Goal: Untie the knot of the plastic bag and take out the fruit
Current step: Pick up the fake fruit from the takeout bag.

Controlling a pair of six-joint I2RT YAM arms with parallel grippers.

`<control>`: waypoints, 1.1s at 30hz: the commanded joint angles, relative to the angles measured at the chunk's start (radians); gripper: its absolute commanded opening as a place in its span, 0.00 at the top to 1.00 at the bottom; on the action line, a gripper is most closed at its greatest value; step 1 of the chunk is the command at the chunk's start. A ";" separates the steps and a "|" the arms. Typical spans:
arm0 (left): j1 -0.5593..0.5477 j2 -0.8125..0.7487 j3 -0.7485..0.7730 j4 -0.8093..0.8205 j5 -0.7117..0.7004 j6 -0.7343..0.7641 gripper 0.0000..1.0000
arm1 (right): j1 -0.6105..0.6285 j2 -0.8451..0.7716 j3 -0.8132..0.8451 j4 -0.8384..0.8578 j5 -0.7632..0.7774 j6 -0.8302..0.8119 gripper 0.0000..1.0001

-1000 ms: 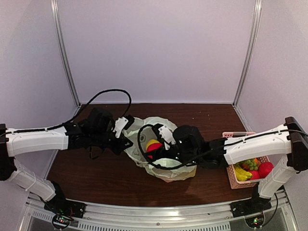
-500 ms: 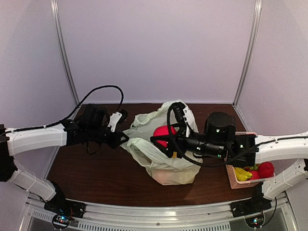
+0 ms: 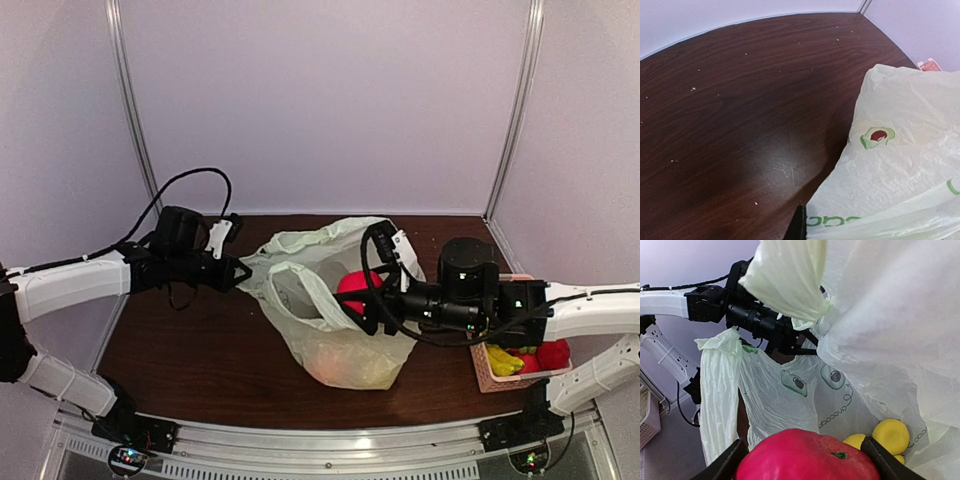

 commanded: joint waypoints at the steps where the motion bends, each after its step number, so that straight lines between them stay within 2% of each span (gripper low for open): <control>1: 0.078 -0.048 -0.005 0.023 0.000 -0.034 1.00 | -0.024 -0.048 -0.016 -0.051 -0.002 -0.014 0.26; 9: 0.087 -0.099 -0.011 0.008 -0.064 -0.007 1.00 | -0.038 -0.021 -0.038 0.018 -0.183 0.025 0.26; 16: 0.086 -0.113 -0.030 0.063 0.064 0.015 1.00 | -0.038 0.103 0.073 0.066 -0.253 -0.001 0.27; 21: 0.086 -0.102 -0.024 0.051 0.078 0.019 1.00 | -0.038 0.128 0.158 0.129 -0.202 -0.009 0.28; 25: 0.086 -0.107 -0.019 0.036 0.048 0.019 1.00 | -0.038 0.086 0.176 0.158 -0.140 -0.024 0.29; 29: 0.086 -0.119 -0.020 0.030 0.022 0.016 1.00 | -0.039 -0.003 0.180 0.062 0.000 -0.040 0.29; 33: 0.086 -0.119 -0.019 0.027 0.014 0.015 1.00 | -0.048 -0.125 0.163 -0.088 0.224 -0.044 0.29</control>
